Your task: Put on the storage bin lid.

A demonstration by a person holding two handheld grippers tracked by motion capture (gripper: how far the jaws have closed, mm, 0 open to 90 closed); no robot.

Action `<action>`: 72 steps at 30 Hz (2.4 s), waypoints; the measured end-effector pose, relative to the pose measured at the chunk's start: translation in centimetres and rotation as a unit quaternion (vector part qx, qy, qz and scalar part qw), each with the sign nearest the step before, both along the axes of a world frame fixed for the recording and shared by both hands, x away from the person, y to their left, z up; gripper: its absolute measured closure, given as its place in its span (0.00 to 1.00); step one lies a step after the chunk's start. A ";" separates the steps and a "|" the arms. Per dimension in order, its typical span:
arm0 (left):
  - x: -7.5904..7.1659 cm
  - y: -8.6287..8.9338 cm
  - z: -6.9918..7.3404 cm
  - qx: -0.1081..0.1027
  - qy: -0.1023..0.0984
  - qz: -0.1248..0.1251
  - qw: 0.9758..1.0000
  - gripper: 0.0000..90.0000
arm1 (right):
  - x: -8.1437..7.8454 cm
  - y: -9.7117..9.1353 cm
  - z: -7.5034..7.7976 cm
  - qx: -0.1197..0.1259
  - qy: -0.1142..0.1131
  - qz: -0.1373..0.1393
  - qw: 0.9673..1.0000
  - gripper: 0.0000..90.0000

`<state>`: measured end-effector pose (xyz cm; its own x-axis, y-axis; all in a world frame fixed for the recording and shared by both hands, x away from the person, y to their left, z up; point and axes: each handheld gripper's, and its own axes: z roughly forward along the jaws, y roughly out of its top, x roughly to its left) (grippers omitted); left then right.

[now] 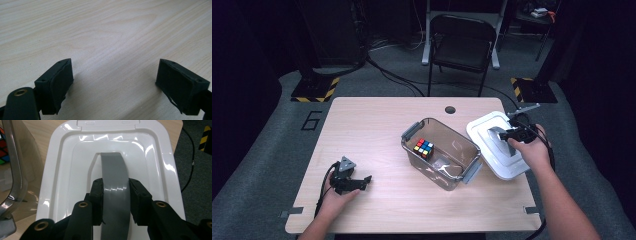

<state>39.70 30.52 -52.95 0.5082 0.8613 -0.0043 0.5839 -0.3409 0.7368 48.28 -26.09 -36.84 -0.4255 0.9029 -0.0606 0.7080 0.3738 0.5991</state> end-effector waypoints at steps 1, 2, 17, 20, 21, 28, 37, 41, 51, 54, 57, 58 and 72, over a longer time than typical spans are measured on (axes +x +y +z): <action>0.0 0.0 0.0 0.000 0.000 0.000 1.000 0.15 | 0.0 0.0 0.3 0.000 -0.001 0.000 1.000 0.74; 0.0 0.0 0.0 0.000 0.000 -0.001 1.000 0.15 | 0.0 -0.1 0.6 -0.002 -0.004 0.001 1.000 0.74; 0.0 0.0 0.0 0.000 0.001 0.001 1.000 0.15 | -0.6 1.9 5.1 -0.001 -0.033 0.029 0.999 0.74; 0.0 0.0 0.0 -0.001 -0.001 0.001 1.000 0.15 | -0.7 2.5 5.4 -0.002 -0.031 0.037 0.999 0.74; 0.0 0.0 0.0 0.000 0.001 0.000 1.000 0.15 | -0.8 2.8 5.5 -0.002 -0.032 0.040 0.999 0.74; 0.0 0.0 0.0 0.001 0.000 -0.001 1.000 0.15 | -1.3 4.4 6.1 0.003 -0.032 0.067 0.997 0.74; 0.0 0.0 0.0 0.000 0.000 0.000 1.000 0.15 | -1.8 6.8 6.5 0.013 -0.026 0.102 0.994 0.74; 0.0 0.0 0.0 0.001 0.000 0.000 1.000 0.15 | -1.9 8.2 6.4 0.015 -0.022 0.120 0.992 0.74; 0.0 0.0 0.0 0.000 0.000 0.000 1.000 0.15 | -1.5 11.6 5.3 0.027 -0.004 0.154 0.988 0.75; 0.0 0.0 0.0 0.000 0.000 0.000 1.000 0.15 | -1.4 12.6 4.9 0.029 -0.003 0.159 0.987 0.74; 0.0 0.0 0.0 0.000 0.001 0.001 1.000 0.15 | -1.2 13.5 4.5 0.033 0.003 0.167 0.985 0.75; 0.0 0.0 0.0 -0.001 0.001 0.001 1.000 0.15 | -1.2 13.7 4.4 0.034 0.003 0.166 0.986 0.75; 0.0 0.0 0.0 0.000 0.000 0.000 1.000 0.15 | -0.4 17.2 2.9 0.043 0.019 0.198 0.979 0.75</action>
